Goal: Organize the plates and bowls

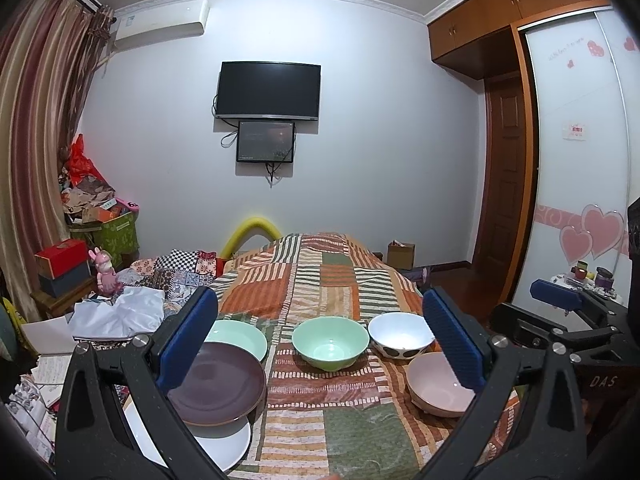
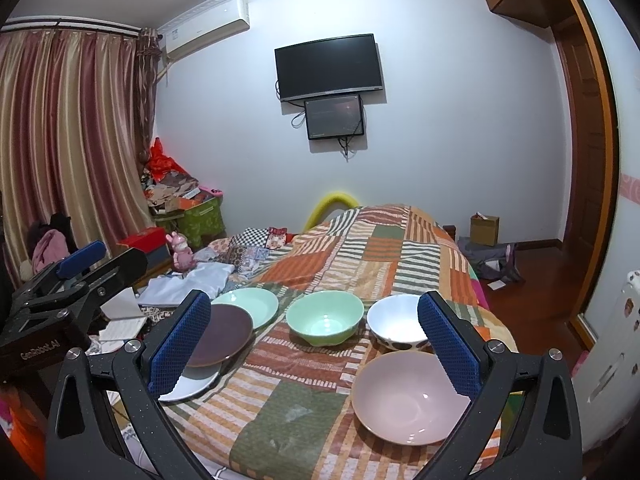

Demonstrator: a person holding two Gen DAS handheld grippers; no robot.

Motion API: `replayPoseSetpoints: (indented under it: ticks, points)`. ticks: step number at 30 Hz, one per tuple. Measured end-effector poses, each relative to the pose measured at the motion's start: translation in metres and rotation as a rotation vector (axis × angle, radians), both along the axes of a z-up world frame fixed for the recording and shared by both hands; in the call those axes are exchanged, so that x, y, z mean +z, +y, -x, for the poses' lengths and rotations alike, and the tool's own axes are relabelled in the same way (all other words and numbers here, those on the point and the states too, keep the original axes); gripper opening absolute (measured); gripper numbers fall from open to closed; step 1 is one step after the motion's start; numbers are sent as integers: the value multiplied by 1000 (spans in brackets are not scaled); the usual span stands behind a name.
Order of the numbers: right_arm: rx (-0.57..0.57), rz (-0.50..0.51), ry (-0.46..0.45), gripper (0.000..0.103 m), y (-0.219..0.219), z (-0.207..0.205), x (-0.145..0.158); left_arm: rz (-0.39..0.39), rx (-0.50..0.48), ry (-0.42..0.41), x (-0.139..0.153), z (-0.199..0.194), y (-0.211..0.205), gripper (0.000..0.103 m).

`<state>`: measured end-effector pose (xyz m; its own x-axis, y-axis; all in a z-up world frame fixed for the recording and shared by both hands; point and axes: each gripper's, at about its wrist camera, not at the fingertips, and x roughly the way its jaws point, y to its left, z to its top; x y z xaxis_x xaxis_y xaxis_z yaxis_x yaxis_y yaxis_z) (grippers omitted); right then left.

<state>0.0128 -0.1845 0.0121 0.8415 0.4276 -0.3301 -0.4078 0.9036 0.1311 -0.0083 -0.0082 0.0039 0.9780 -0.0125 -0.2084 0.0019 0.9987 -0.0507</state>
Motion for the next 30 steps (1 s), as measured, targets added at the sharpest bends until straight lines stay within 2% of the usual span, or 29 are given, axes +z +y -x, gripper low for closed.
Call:
replayPoseSetpoints:
  ticks: [30]
  points:
    - [0, 0, -4, 103, -1, -1, 1, 5, -9, 0, -3, 0, 1, 103]
